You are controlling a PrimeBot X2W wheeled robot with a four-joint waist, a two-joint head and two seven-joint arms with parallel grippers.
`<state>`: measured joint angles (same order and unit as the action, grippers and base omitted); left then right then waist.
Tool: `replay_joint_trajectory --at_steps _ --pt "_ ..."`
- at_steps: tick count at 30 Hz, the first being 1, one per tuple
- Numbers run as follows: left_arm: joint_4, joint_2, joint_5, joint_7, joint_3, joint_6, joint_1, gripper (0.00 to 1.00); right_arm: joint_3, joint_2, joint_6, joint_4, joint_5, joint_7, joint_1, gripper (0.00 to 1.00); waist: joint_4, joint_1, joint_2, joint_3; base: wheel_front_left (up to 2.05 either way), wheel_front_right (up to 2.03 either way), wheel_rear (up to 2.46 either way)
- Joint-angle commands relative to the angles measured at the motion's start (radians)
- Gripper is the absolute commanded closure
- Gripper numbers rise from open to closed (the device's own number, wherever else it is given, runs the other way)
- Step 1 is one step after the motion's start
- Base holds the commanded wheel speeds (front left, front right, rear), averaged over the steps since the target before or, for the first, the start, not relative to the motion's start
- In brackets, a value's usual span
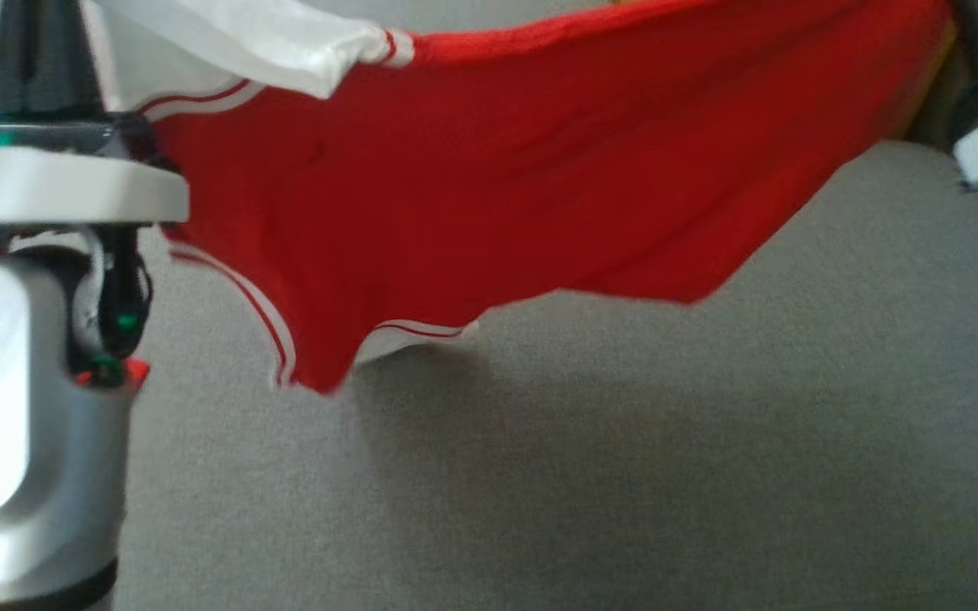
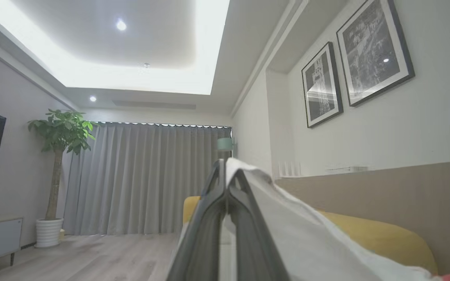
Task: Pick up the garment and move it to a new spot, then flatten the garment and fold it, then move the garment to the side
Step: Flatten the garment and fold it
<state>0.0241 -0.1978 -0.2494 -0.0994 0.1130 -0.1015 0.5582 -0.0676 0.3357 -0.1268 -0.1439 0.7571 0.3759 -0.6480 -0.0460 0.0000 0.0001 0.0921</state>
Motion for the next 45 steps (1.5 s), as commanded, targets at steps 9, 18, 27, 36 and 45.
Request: replay_joint_trajectory --at_steps 9,18,27,36,45 --pt "0.256 -0.094 0.014 0.112 -0.05 -0.018 0.032 1.0 0.16 -0.02 -0.004 0.234 -0.026 0.181 0.074 1.0 0.01 0.0 -0.0001 0.0 0.0 0.0 0.0" --pt "0.105 -0.106 0.011 0.197 0.011 0.031 0.223 1.0 0.235 -0.137 -0.004 0.204 -0.075 0.277 -0.065 1.0 0.002 0.0 -0.0001 -0.134 0.0 0.0 0.0" --pt "-0.304 -0.03 0.072 0.109 0.07 0.042 0.782 1.0 0.196 -0.094 -0.004 -0.122 -0.141 0.093 -0.534 1.0 0.042 0.0 -0.0001 -0.455 0.0 0.0 0.0" --pt "-0.604 0.029 0.086 -0.097 0.065 0.011 1.054 1.0 0.075 -0.043 -0.004 -0.404 -0.129 -0.191 -0.799 1.0 0.089 0.0 -0.0001 -0.554 0.0 0.0 0.0" --pt "-0.711 0.04 0.122 -0.161 0.148 0.088 0.962 1.0 -0.148 0.017 -0.004 -0.508 0.045 -0.366 -0.672 1.0 0.124 0.0 -0.0001 -0.6 0.0 0.0 0.0"
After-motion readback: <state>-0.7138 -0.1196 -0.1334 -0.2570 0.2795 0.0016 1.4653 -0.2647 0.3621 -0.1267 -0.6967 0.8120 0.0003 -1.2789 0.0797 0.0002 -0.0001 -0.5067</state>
